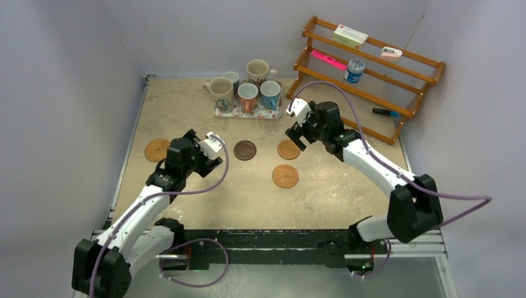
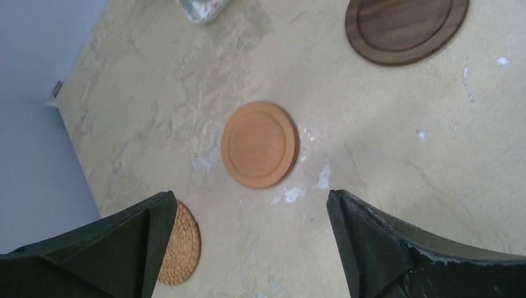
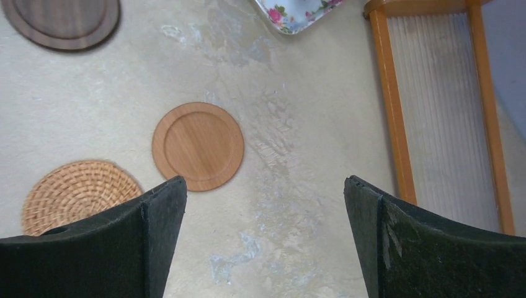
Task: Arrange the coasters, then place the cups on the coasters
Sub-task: Move the coaster to the center of the board.
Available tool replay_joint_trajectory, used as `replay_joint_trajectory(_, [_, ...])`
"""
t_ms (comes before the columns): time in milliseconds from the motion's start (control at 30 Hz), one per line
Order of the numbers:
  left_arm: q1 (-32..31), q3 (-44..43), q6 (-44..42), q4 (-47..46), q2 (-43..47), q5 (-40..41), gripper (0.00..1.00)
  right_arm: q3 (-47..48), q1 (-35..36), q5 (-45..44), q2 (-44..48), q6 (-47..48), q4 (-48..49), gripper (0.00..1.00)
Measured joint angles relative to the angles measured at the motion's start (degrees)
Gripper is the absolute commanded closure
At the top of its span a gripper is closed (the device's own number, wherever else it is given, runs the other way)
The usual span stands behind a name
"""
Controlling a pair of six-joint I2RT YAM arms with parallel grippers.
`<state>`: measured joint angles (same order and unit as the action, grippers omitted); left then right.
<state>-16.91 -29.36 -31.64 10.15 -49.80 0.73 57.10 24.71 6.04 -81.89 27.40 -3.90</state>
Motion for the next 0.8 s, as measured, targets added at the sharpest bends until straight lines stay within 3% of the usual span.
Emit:
replay_joint_trajectory(367, [-15.2, -5.9, -5.1, -11.6, -19.6, 6.5, 0.00, -14.7, 0.0, 3.8, 11.8, 1.6, -1.4, 0.01])
replay_joint_trajectory(800, [-24.3, -8.3, -8.5, -18.2, -33.1, 12.2, 0.00, -21.4, -0.4, 7.2, 20.2, 3.5, 0.3, 0.01])
